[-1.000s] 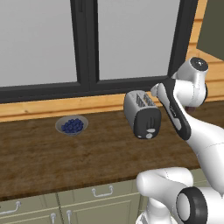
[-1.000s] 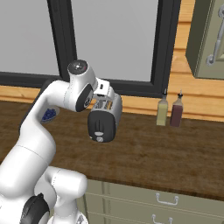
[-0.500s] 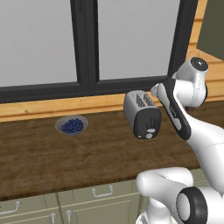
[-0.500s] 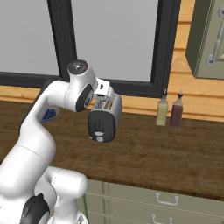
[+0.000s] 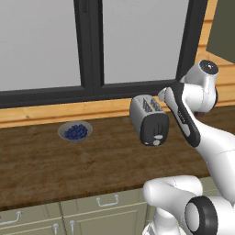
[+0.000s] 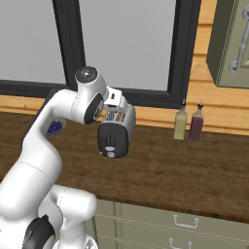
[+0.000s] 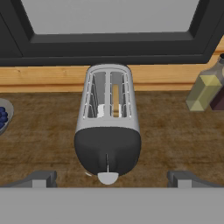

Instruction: Start the toaster. Once the lever pops up, take the bread to the plate on the dining counter.

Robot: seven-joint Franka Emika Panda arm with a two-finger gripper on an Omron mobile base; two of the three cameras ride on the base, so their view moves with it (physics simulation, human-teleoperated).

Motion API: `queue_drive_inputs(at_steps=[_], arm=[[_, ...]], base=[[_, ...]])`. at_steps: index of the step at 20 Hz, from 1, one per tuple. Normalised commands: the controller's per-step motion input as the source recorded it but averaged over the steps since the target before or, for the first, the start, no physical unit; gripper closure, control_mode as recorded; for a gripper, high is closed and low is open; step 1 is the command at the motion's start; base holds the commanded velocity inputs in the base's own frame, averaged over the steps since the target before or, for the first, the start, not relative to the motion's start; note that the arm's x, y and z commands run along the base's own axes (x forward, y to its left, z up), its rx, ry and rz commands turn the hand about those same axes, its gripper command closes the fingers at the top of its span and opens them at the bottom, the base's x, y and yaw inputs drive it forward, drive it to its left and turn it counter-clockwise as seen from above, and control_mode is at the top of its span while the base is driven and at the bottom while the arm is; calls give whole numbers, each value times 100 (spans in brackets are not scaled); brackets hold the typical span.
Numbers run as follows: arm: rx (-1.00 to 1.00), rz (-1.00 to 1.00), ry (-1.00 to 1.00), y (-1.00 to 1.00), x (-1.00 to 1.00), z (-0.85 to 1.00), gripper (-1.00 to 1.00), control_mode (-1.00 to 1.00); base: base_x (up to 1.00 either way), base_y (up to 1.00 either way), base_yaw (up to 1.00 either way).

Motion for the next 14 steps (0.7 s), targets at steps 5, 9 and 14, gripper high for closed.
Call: queue_drive_inputs(at_steps=[5,9,14], arm=[[0,0,0,0,0,0,-100,-100],[0,0,0,0,0,0,-100,-100],[0,0,0,0,0,0,-100,-100]], base=[[0,0,0],[0,0,0],[0,0,0]])
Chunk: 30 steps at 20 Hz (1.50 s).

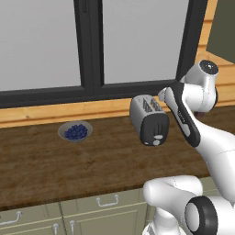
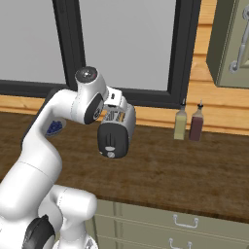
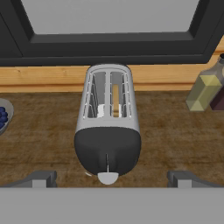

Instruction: Start the toaster. Once the lever pops up, take the bread to the plate on the dining counter.

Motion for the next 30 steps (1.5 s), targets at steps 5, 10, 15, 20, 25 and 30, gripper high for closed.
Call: queue_drive_inputs(at_steps=[5,10,15,20,25,30], arm=[[0,0,0,0,0,0,-100,-100],[0,0,0,0,0,0,-100,-100],[0,0,0,0,0,0,-100,-100],[0,0,0,0,0,0,-100,-100],[0,0,0,0,0,0,-100,-100],[0,0,0,0,0,0,-100,-100]], base=[[0,0,0],[0,0,0],[0,0,0],[0,0,0],[0,0,0],[0,0,0]])
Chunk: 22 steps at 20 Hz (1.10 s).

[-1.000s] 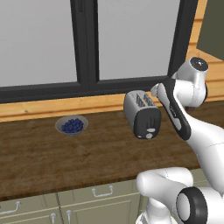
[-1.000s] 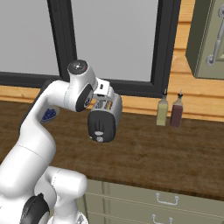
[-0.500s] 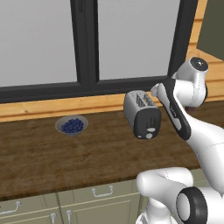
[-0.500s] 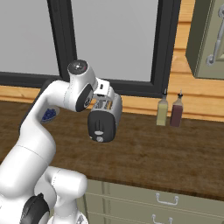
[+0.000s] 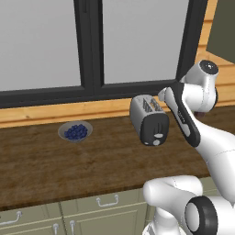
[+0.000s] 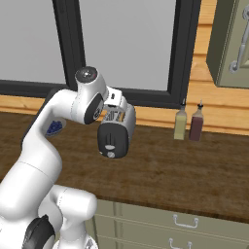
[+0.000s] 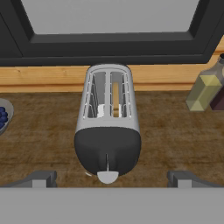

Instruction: Start the toaster. Once the lever pops up, take the bread to the plate on the dining counter.

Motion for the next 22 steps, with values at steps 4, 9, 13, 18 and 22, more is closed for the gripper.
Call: queue_drive_inputs(at_steps=[4,9,13,18,22], arm=[[0,0,0,0,0,0,-100,-100],[0,0,0,0,0,0,-100,-100],[0,0,0,0,0,0,-100,-100],[0,0,0,0,0,0,-100,-100],[0,0,0,0,0,0,-100,-100]], base=[[0,0,0],[0,0,0],[0,0,0],[0,0,0],[0,0,0]])
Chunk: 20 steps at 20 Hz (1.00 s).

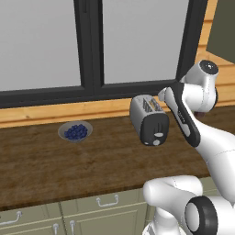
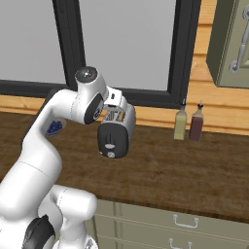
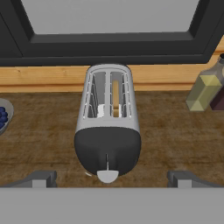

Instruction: Start the toaster. Once the lever pops up, take the bread to the plate on the dining counter.

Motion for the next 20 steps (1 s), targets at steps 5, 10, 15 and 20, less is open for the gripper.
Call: queue_drive_inputs(at_steps=[5,10,15,20], arm=[[0,0,0,0,0,0,-100,-100],[0,0,0,0,0,0,-100,-100],[0,0,0,0,0,0,-100,-100],[0,0,0,0,0,0,-100,-100]], base=[[0,0,0],[0,0,0],[0,0,0],[0,0,0]])
